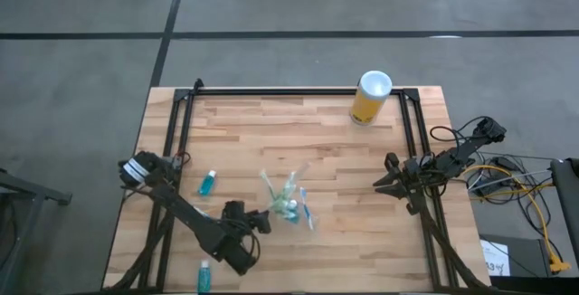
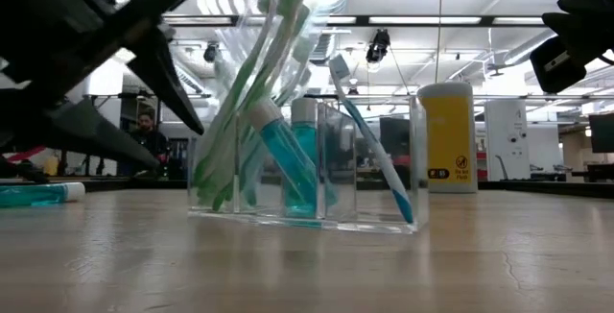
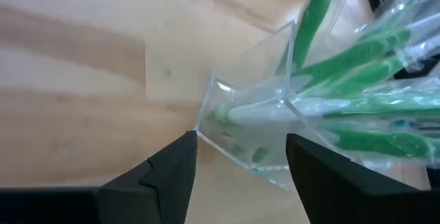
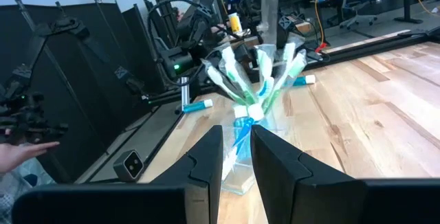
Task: Pick & Place toothbrushing station
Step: Move the transparent organizer to the center of the table
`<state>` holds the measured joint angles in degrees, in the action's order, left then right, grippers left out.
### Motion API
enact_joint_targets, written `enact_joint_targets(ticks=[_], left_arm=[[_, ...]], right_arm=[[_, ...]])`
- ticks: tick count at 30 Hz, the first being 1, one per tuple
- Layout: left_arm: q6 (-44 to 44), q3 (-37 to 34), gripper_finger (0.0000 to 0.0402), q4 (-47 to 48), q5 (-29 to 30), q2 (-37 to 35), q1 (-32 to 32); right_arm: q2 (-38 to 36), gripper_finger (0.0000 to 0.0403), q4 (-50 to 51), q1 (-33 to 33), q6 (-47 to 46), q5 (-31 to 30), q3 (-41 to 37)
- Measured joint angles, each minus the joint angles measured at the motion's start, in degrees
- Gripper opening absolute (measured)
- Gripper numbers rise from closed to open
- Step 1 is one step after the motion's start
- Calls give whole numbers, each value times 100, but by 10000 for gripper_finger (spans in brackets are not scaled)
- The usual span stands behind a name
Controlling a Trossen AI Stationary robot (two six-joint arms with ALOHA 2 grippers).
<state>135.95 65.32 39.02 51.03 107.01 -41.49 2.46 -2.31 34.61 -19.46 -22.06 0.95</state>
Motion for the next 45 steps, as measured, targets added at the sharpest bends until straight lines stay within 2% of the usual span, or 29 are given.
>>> enact_joint_targets(ticks=[10, 17, 21, 27, 36, 45], left_arm=[[-974, -123, 227, 94, -40, -323, 552], [-1025, -706, 227, 7, -157, -779, 727], [-1124, -1071, 227, -675, -238, -1112, 726], [-2530, -1151, 227, -1969, -259, -1432, 677], [-3844, -666, 227, -3054, -269, -1158, 578], [-3504, -332, 227, -3095, -507, -611, 395]], right_arm=[[0, 75, 0, 0, 0, 0, 0], [0, 75, 0, 0, 0, 0, 0], [0, 75, 0, 0, 0, 0, 0], [0, 75, 0, 0, 0, 0, 0], [0, 75, 0, 0, 0, 0, 0], [0, 75, 0, 0, 0, 0, 0]])
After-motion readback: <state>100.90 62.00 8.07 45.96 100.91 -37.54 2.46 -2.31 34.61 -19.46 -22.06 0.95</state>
